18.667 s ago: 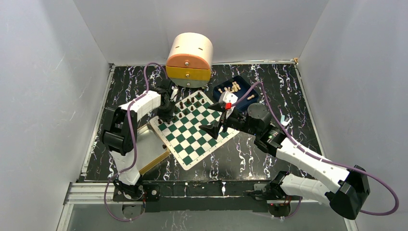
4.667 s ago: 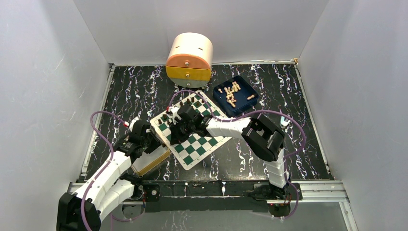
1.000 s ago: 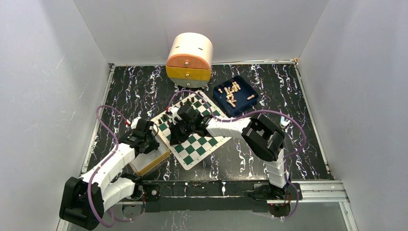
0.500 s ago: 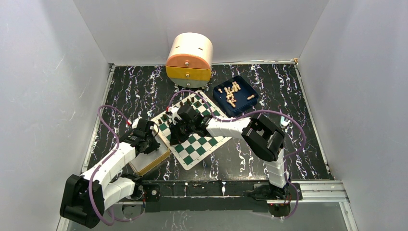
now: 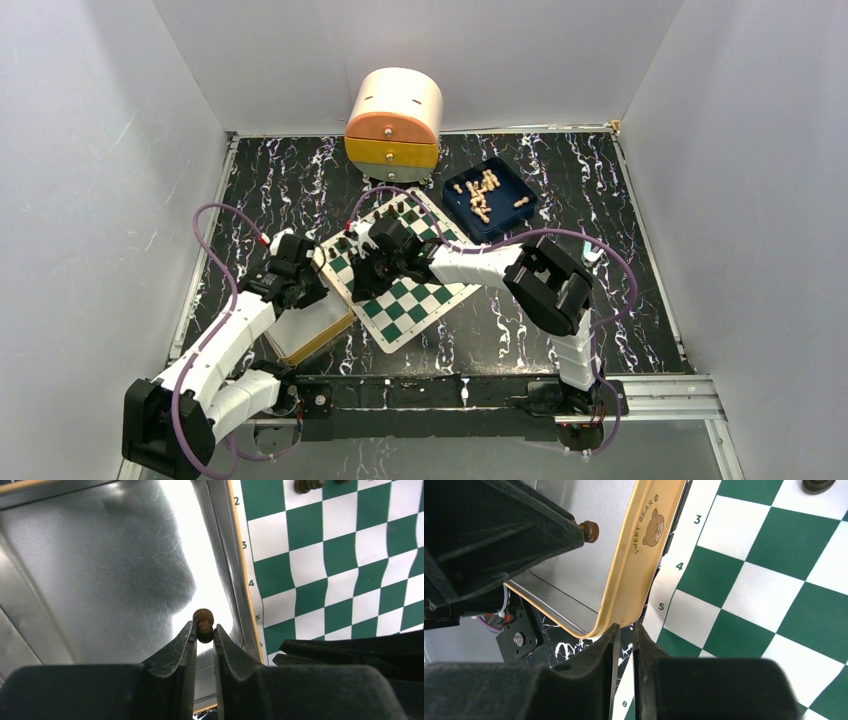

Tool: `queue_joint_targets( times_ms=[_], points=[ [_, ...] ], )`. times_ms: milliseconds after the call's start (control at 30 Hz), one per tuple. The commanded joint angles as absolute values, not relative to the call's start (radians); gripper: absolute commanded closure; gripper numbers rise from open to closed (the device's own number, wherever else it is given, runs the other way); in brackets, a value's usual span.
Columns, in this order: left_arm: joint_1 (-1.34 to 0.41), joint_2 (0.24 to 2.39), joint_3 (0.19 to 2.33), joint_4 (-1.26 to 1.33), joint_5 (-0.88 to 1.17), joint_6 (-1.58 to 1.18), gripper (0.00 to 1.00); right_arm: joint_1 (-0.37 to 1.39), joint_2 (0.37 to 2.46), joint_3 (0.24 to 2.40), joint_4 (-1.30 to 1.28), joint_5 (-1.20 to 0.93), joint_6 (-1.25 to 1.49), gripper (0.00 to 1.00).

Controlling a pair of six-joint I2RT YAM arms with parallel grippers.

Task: Set up the chess pieces on the board
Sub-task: Pick up the chess piece from the storage box, then place the chess piece on the chessboard.

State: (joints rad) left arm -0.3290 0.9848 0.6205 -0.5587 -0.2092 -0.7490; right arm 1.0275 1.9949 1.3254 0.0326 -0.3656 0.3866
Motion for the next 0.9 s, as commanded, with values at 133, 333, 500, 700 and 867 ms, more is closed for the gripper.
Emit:
queue_joint_targets(
  times_ms=[133, 333, 500, 700, 867],
  points=[
    [-0.323, 0.939, 0.77, -0.701, -0.26, -0.672, 0.91, 1.025, 1.858, 1.316, 0.06, -0.352, 0.377, 0.57],
    [-0.323, 1.015, 0.943, -0.725, -0.209, -0.574, 0.91, 1.013, 1.747, 1.252, 0.045, -0.292, 0.365, 0.06],
    [-0.323, 1.113, 1.033, -0.669, -0.126, -0.493, 0.91, 1.006, 1.624, 1.159, 0.031, -0.225, 0.36, 0.01],
    [-0.323, 1.252, 1.067, -0.599, -0.065, -0.398, 0.91, 1.004, 1.457, 1.019, 0.056, -0.158, 0.376, 0.01],
    [-0.322, 1.316, 1.044, -0.521, -0.048, -0.385, 0.91, 0.995, 1.373, 0.96, 0.065, -0.099, 0.361, 0.01]
  ],
)
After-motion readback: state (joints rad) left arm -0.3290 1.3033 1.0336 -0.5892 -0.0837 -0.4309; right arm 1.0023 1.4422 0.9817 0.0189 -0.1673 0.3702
